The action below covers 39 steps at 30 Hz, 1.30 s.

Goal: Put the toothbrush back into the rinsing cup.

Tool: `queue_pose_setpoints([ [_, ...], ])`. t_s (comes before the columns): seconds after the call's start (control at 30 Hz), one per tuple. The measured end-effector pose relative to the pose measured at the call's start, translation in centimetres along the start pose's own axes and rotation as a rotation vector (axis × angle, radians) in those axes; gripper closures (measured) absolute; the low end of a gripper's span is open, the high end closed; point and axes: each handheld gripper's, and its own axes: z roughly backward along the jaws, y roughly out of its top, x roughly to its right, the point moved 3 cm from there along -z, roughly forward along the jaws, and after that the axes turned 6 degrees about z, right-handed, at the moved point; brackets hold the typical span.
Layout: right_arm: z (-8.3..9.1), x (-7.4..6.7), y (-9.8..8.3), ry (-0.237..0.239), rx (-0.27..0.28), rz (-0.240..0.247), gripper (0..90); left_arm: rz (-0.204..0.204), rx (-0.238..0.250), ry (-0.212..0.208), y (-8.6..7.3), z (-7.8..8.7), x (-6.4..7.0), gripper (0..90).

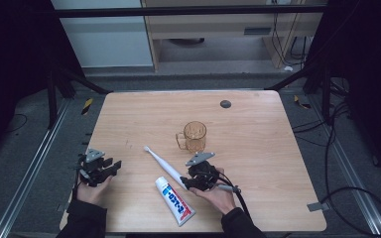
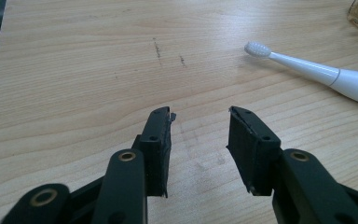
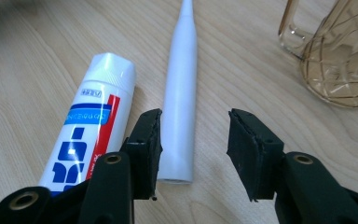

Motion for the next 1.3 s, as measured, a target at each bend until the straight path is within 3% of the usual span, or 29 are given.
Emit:
queue_pose_setpoints([
  [0.3, -1.6, -0.7, -0.6, 0.022, -0.037, -0.002, 54.7, 0.001, 0.0, -0.003, 0.0, -0.1, 0.0, 58.3],
  [0.67, -2.8, -1.0, -1.0, 0.014, -0.076, 0.001, 58.3, 0.0, -0.004, -0.002, 0.0, -0.1, 0.0, 58.2],
  [0.87, -2.8, -0.9, -1.1, 0.008, -0.086, -0.009, 64.5, -0.001, -0.005, -0.003, 0.0, -0.1, 0.0, 58.2],
  [1.3, -2.5, -0.4, -1.4, 0.0, -0.101, -0.014, 65.7, 0.004, 0.0, 0.0, 0.0, -0.1, 0.0, 58.3],
])
